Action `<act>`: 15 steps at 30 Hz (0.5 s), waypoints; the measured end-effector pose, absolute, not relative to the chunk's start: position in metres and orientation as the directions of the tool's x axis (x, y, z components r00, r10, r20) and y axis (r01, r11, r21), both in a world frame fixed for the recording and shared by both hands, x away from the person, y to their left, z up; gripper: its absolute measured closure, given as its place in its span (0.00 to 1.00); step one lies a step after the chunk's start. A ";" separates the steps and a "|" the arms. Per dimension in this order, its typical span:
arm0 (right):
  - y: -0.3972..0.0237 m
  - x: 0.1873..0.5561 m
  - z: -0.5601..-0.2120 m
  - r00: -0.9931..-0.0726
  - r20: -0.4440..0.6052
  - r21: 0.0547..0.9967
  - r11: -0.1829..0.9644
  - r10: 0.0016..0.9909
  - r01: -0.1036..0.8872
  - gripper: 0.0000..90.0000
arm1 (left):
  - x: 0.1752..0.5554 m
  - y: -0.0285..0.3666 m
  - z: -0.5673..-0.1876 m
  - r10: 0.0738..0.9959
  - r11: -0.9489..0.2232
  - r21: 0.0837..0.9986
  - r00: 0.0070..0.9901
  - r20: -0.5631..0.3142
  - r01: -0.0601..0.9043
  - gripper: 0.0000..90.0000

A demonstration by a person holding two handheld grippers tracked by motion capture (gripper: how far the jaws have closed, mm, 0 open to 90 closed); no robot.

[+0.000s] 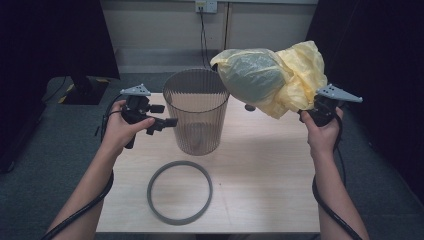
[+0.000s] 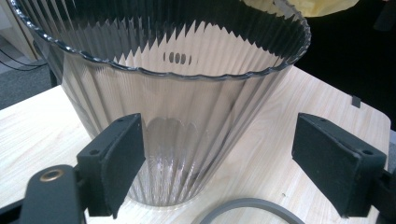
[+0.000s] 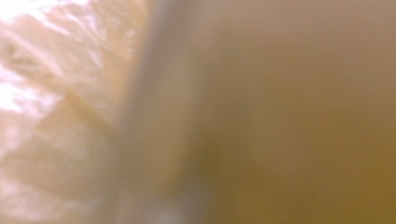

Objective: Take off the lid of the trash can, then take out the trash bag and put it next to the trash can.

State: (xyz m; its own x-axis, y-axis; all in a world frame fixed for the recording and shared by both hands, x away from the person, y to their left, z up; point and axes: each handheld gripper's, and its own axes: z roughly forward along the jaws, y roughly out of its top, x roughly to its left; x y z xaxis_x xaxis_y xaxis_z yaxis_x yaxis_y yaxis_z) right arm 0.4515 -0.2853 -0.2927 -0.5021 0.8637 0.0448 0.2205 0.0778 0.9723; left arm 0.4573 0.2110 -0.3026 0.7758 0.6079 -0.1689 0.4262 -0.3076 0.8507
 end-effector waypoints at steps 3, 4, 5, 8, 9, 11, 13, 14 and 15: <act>-0.288 0.450 -0.296 -0.493 0.049 0.971 0.073 0.869 0.226 0.99 | 0.458 0.212 -0.304 0.608 -0.311 0.848 0.776 -0.168 0.428 0.18; -0.289 0.450 -0.297 -0.489 0.048 0.971 0.073 0.871 0.226 0.99 | 0.458 0.212 -0.305 0.608 -0.314 0.848 0.777 -0.166 0.428 0.18; -0.291 0.450 -0.298 -0.487 0.050 0.971 0.071 0.872 0.227 0.99 | 0.458 0.212 -0.305 0.609 -0.314 0.847 0.776 -0.166 0.428 0.18; -0.296 0.449 -0.301 -0.479 0.065 0.970 0.057 0.876 0.236 0.99 | 0.457 0.213 -0.307 0.611 -0.311 0.847 0.773 -0.170 0.432 0.18; -0.298 0.448 -0.302 -0.479 0.071 0.970 0.052 0.875 0.238 0.99 | 0.458 0.214 -0.307 0.610 -0.314 0.846 0.774 -0.167 0.430 0.18; -0.300 0.447 -0.303 -0.478 0.071 0.971 0.049 0.875 0.234 0.99 | 0.457 0.215 -0.308 0.613 -0.312 0.846 0.772 -0.168 0.432 0.18; -0.303 0.446 -0.303 -0.473 0.067 0.972 0.049 0.878 0.230 0.99 | 0.457 0.216 -0.309 0.616 -0.310 0.844 0.768 -0.173 0.438 0.18; -0.304 0.445 -0.304 -0.469 0.069 0.972 0.048 0.880 0.232 0.99 | 0.457 0.216 -0.310 0.615 -0.310 0.844 0.769 -0.173 0.437 0.18; -0.305 0.444 -0.305 -0.466 0.070 0.971 0.047 0.882 0.235 0.99 | 0.456 0.216 -0.310 0.614 -0.308 0.844 0.770 -0.176 0.439 0.18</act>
State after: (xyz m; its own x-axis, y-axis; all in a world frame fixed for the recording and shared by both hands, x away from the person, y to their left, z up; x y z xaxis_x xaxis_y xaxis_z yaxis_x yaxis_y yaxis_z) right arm 0.4445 -0.3050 -0.3050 -0.4655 0.8823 0.0697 0.2353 0.0475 0.9708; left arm 0.4565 0.2156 -0.3105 0.7697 0.6136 -0.1762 0.4390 -0.3084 0.8439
